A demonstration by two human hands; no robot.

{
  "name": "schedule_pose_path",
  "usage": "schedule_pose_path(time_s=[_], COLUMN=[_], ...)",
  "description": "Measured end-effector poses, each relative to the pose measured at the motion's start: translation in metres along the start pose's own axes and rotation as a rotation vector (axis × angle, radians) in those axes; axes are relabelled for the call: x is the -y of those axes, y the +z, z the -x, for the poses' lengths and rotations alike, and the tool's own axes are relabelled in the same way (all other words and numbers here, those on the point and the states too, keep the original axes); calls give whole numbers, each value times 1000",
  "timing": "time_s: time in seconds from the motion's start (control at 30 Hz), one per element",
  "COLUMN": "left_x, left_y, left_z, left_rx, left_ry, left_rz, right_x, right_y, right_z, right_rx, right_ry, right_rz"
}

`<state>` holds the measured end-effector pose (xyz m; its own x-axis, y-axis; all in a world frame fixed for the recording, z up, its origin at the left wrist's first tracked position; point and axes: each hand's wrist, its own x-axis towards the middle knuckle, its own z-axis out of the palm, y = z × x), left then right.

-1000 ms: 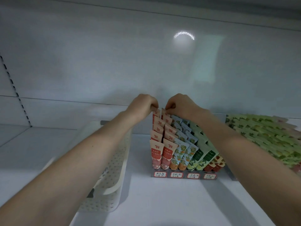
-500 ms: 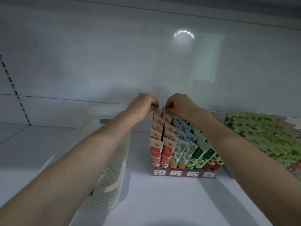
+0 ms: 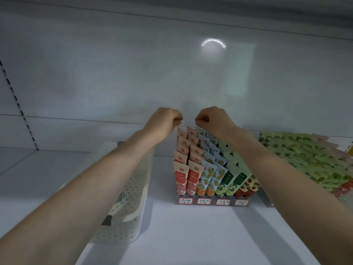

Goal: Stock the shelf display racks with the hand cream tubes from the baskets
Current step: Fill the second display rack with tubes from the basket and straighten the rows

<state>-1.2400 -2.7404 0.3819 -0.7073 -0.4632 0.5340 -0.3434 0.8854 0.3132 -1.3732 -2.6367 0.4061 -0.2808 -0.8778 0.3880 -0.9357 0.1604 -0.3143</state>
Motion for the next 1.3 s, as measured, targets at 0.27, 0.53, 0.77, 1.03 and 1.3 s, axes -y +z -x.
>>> schedule_pose_path(time_s=[0.27, 0.53, 0.77, 1.03, 1.3], left_x=[-22, -24, -34, -38, -39], left_y=[-12, -7, 7, 25, 27], left_z=[-2, -1, -17, -39, -43], left_rx=[-63, 0, 97, 238, 307], left_ry=[76, 36, 47, 45, 34], left_rz=[31, 19, 11, -54, -41], right_x=[-16, -26, -36, -43, -43], right_y=[-46, -41, -27, -19, -8], right_z=[18, 26, 23, 8, -3], right_rx=[-100, -48, -7, 19, 124], right_ry=[41, 75, 79, 76, 55], right_rz=[-28, -33, 0, 30, 122])
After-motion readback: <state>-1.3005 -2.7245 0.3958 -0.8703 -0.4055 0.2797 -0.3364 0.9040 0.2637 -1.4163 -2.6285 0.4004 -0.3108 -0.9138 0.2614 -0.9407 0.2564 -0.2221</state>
